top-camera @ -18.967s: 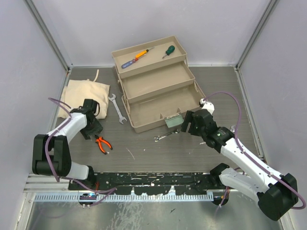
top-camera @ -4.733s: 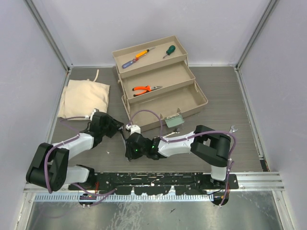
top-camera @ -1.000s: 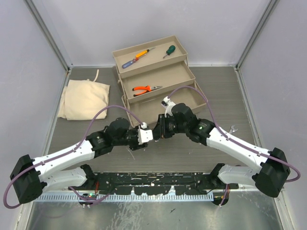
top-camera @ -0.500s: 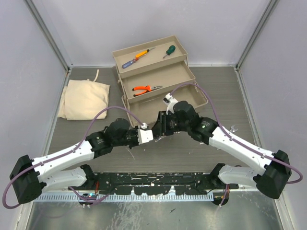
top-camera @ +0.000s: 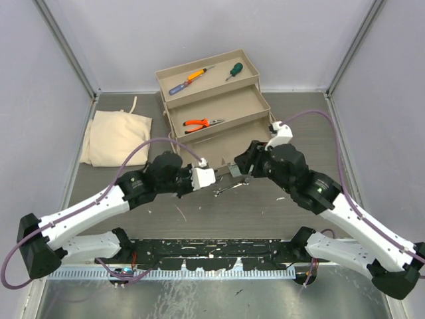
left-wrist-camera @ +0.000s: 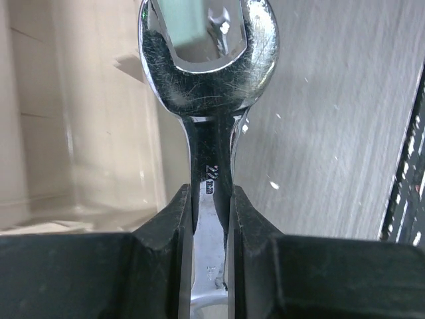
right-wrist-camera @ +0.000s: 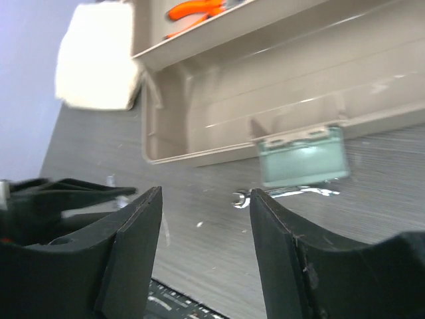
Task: Sort the tools into containers
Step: Pick up the wrench from the center of the board, then place the wrench in the storage box.
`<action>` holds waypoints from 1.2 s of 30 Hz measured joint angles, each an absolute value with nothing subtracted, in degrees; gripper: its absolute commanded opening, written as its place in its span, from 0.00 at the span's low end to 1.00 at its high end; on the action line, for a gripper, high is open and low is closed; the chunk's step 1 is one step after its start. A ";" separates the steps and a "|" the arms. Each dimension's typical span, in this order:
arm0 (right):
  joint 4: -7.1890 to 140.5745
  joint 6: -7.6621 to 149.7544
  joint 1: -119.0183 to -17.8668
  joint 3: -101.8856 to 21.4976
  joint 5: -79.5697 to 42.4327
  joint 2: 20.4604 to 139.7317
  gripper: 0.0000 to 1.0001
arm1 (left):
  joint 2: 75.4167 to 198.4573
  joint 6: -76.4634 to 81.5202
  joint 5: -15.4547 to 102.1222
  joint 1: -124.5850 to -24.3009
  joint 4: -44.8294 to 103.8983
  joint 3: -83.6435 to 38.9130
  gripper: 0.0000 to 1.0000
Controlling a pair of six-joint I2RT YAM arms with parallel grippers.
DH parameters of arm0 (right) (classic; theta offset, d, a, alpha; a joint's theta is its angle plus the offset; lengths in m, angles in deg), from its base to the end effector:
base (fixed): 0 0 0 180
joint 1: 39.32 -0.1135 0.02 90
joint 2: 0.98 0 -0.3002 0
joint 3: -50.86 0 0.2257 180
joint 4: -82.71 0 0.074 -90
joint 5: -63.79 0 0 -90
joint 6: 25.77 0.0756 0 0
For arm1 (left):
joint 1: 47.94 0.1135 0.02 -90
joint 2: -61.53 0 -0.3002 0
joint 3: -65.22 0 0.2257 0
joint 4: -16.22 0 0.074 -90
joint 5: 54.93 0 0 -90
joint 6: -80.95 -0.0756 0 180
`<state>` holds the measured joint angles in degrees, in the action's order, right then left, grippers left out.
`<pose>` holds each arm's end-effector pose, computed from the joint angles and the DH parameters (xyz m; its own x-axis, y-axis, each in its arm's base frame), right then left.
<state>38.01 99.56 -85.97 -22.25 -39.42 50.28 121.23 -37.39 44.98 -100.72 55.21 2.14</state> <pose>0.1345 0.1173 0.3743 -0.5433 0.2446 -0.8031 -0.3055 0.8334 0.4605 0.1194 -0.1787 0.2995 0.1026 0.6381 -0.7631 0.9321 0.2063 0.2977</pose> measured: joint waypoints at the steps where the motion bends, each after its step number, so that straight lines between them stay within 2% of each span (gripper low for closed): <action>1: 37.38 99.74 -85.97 -21.53 -41.83 48.77 0.60 | 122.98 -37.39 44.63 -100.72 56.74 -1.09 0.00; 8: 32.85 103.24 -85.84 -11.67 -51.38 37.76 0.60 | 134.70 -37.30 43.63 -100.15 61.79 -18.36 0.00; 16: 29.55 107.80 -85.79 -4.96 -53.13 35.83 0.60 | 151.75 -37.45 45.44 -96.24 65.83 -33.55 0.00; 23: 28.15 109.51 -85.79 -3.24 -53.28 32.64 0.60 | 163.96 -39.60 45.71 -94.77 65.94 -40.89 0.00; 36: 25.55 111.43 -85.79 -1.62 -53.67 29.04 0.60 | 176.88 -41.78 47.32 -92.35 66.45 -50.16 0.00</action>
